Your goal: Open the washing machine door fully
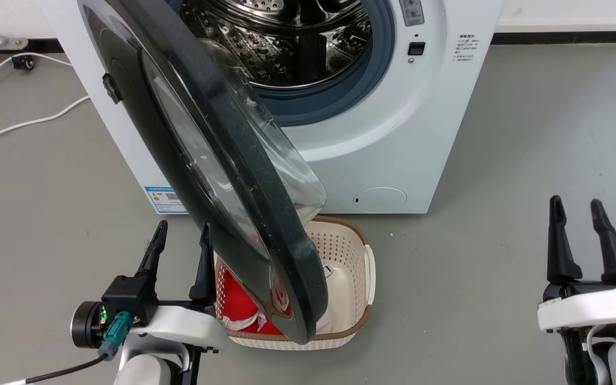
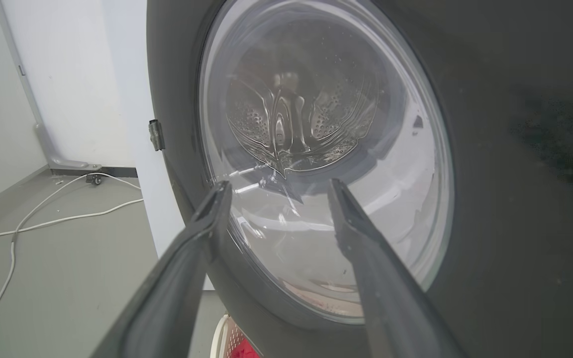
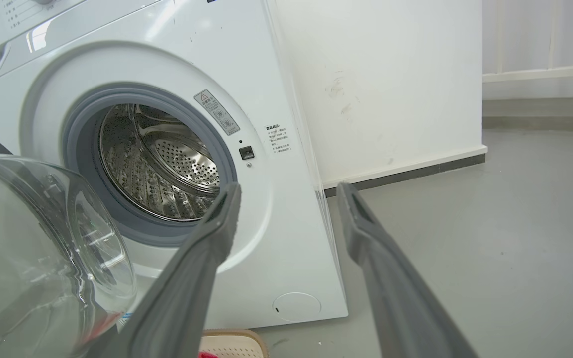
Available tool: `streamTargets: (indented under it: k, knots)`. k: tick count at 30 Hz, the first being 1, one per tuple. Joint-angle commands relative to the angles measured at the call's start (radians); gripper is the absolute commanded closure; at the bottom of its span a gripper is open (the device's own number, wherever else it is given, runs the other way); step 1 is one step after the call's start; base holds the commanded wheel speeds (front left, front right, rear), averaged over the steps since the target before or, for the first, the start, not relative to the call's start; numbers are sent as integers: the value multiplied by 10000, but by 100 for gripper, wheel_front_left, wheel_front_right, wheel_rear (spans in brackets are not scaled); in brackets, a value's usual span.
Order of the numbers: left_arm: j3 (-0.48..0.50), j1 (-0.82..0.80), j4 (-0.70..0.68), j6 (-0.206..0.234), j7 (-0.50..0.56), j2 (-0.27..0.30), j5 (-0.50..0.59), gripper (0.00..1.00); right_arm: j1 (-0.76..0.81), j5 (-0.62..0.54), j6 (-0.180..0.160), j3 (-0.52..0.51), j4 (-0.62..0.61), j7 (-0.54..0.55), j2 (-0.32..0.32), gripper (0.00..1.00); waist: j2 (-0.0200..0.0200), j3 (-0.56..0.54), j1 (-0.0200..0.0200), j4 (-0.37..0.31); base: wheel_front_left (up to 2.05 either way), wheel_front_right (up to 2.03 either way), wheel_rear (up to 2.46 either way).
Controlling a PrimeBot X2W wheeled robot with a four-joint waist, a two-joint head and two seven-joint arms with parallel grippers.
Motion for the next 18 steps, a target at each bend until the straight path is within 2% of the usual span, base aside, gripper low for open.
streamTargets:
  k: [1,5,9,18]
  knots:
    - [36,79,-3,10,-26,8,74,0,247,-353,-7,-104,-206,-29,168,0,0,-5,0,-16,0,0,0]
    - [69,74,45,-51,-26,9,116,0,705,-1758,-5,-272,-723,-32,421,0,0,-57,0,-13,0,0,0]
    - [112,154,75,-93,-26,9,180,0,1202,-2698,-5,-145,-980,-32,594,0,0,-146,0,-2,0,0,0]
    - [137,322,123,-187,-26,9,258,0,1781,-3363,-7,39,-1064,-34,746,0,0,-336,0,5,0,0,0]
